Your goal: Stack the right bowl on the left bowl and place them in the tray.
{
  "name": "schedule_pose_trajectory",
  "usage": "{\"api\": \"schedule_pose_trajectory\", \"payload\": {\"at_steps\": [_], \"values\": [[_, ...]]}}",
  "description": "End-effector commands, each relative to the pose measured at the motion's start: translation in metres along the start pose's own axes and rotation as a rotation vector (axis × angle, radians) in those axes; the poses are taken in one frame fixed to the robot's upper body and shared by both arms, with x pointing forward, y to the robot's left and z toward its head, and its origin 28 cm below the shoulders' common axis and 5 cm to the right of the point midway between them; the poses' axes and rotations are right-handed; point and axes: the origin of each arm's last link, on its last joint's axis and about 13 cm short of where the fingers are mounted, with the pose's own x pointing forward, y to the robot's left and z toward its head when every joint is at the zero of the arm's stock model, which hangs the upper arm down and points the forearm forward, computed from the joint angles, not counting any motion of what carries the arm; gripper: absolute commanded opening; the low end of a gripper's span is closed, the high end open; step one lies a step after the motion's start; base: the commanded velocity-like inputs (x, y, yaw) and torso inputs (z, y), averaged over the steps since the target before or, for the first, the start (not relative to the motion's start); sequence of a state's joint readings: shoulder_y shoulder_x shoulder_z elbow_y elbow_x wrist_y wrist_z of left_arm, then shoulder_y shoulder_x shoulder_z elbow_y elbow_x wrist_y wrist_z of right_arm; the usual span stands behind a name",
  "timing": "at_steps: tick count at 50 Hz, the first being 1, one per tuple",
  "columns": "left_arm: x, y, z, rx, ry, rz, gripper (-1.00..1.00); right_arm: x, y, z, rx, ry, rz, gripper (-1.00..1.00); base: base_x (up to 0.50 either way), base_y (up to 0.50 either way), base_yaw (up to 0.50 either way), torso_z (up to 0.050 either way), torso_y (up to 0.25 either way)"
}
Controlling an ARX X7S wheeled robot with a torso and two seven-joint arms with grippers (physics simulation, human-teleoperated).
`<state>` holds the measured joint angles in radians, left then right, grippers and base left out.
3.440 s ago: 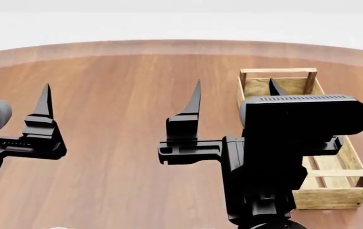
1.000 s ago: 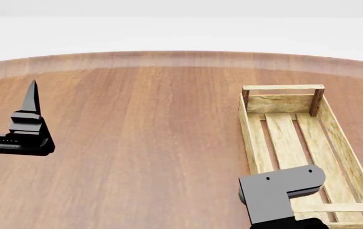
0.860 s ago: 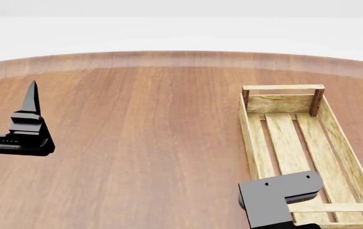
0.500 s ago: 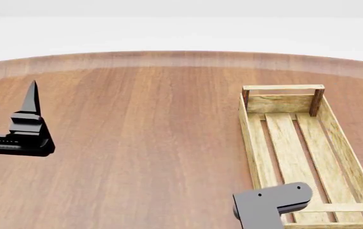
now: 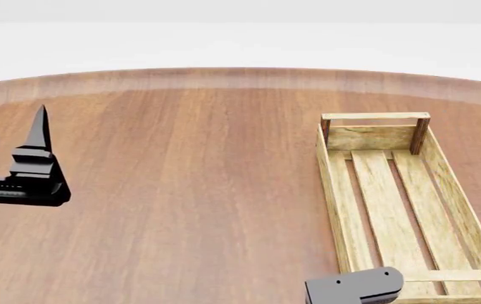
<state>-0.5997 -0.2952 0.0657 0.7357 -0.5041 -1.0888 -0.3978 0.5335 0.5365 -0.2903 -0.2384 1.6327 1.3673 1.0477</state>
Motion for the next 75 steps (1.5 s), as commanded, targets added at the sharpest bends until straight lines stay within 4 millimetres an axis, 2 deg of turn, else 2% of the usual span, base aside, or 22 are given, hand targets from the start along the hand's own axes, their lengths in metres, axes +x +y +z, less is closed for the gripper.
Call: {"api": "schedule_pose_trajectory", "payload": {"at_steps": [1, 17, 25, 60, 75], "values": [[0.000, 0.000, -0.001, -0.001, 0.001, -0.001, 1.00, 0.009, -0.002, -0.005, 0.009, 0.026, 0.002, 1.00, 0.00, 0.00, 0.00, 0.000, 0.000], [-0.002, -0.001, -0.002, 0.002, 0.003, -0.004, 1.00, 0.037, -0.003, -0.015, 0.027, 0.093, 0.022, 1.00, 0.00, 0.00, 0.00, 0.000, 0.000], [-0.001, -0.001, -0.002, 0.002, 0.004, -0.004, 1.00, 0.045, 0.000, -0.017, 0.029, 0.109, 0.031, 1.00, 0.00, 0.00, 0.00, 0.000, 0.000], [-0.002, 0.000, -0.002, 0.005, 0.005, 0.000, 1.00, 0.069, -0.002, -0.032, 0.061, 0.167, 0.049, 1.00, 0.00, 0.00, 0.00, 0.000, 0.000], [-0.003, 0.001, -0.005, 0.003, 0.009, 0.003, 1.00, 0.072, -0.002, -0.034, 0.068, 0.173, 0.045, 1.00, 0.00, 0.00, 0.00, 0.000, 0.000]]}}
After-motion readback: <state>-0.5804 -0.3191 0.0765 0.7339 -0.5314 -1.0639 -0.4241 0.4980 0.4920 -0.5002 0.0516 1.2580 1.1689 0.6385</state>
